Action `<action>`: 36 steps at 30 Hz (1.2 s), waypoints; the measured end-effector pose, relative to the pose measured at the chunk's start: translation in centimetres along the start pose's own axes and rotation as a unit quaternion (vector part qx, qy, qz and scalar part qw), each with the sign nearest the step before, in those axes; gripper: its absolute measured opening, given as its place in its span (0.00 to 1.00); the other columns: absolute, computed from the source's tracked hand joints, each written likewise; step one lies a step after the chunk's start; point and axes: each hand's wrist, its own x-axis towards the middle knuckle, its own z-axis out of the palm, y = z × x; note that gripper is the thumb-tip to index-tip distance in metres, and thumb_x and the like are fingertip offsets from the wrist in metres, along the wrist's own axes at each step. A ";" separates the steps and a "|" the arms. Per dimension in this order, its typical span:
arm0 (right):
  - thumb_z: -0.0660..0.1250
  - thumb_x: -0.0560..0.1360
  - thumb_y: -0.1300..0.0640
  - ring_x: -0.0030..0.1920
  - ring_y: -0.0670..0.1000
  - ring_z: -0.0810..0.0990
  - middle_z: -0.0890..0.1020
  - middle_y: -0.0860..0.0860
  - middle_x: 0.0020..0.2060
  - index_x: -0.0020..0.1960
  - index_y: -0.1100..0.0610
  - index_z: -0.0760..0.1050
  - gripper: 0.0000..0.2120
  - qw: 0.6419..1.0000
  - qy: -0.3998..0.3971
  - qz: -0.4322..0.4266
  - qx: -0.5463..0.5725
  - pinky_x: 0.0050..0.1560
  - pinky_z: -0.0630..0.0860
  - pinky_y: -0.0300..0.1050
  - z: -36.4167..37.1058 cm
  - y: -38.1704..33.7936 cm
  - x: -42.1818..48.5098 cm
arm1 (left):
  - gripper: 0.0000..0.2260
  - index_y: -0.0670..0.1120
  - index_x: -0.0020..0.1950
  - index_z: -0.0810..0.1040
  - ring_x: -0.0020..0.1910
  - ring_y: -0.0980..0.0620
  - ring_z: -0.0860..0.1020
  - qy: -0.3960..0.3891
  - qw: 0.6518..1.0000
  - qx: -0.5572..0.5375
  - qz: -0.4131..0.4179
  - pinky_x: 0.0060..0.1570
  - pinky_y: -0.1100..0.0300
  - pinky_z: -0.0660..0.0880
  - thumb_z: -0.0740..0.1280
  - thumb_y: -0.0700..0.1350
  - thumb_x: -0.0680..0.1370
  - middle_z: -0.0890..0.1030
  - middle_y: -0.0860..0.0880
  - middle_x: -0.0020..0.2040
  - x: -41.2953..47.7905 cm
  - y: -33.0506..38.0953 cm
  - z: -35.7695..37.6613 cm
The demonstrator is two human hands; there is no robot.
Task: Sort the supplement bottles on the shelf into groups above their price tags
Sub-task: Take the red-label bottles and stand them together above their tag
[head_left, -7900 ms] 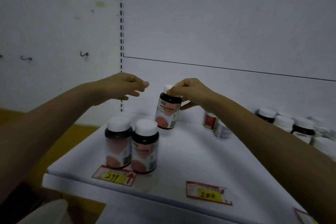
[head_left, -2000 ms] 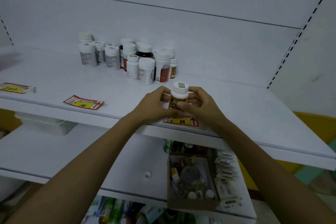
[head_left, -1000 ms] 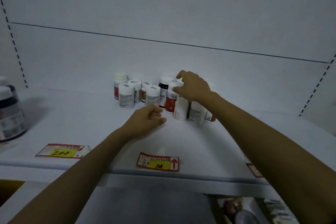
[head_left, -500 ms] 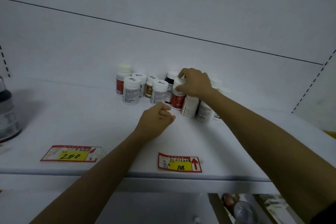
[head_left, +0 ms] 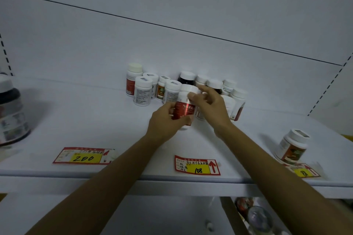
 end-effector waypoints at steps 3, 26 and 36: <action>0.65 0.76 0.51 0.51 0.43 0.78 0.79 0.44 0.49 0.67 0.53 0.70 0.20 0.997 -0.023 0.038 0.057 0.49 0.76 0.39 0.1 2.2 -1.6 | 0.24 0.46 0.64 0.72 0.50 0.56 0.75 0.014 1.000 0.003 0.005 0.47 0.67 0.70 0.71 0.52 0.71 0.79 0.49 0.58 0.1 0.0 0.0; 0.64 0.77 0.58 0.47 0.45 0.81 0.82 0.50 0.48 0.60 0.58 0.75 0.13 0.987 -0.082 0.064 0.120 0.42 0.76 0.31 -0.3 1.9 -2.4 | 0.30 0.47 0.69 0.66 0.56 0.51 0.77 0.011 0.997 0.066 0.031 0.52 0.64 0.71 0.72 0.53 0.70 0.76 0.46 0.63 -0.7 1.2 -0.2; 0.67 0.75 0.52 0.55 0.49 0.80 0.81 0.49 0.53 0.65 0.54 0.73 0.20 0.979 -0.015 0.050 0.196 0.56 0.77 0.45 -5.3 -3.9 -8.3 | 0.28 0.51 0.64 0.65 0.50 0.58 0.77 0.019 0.996 -0.064 0.061 0.44 0.73 0.75 0.74 0.45 0.68 0.75 0.54 0.55 -7.2 8.7 1.8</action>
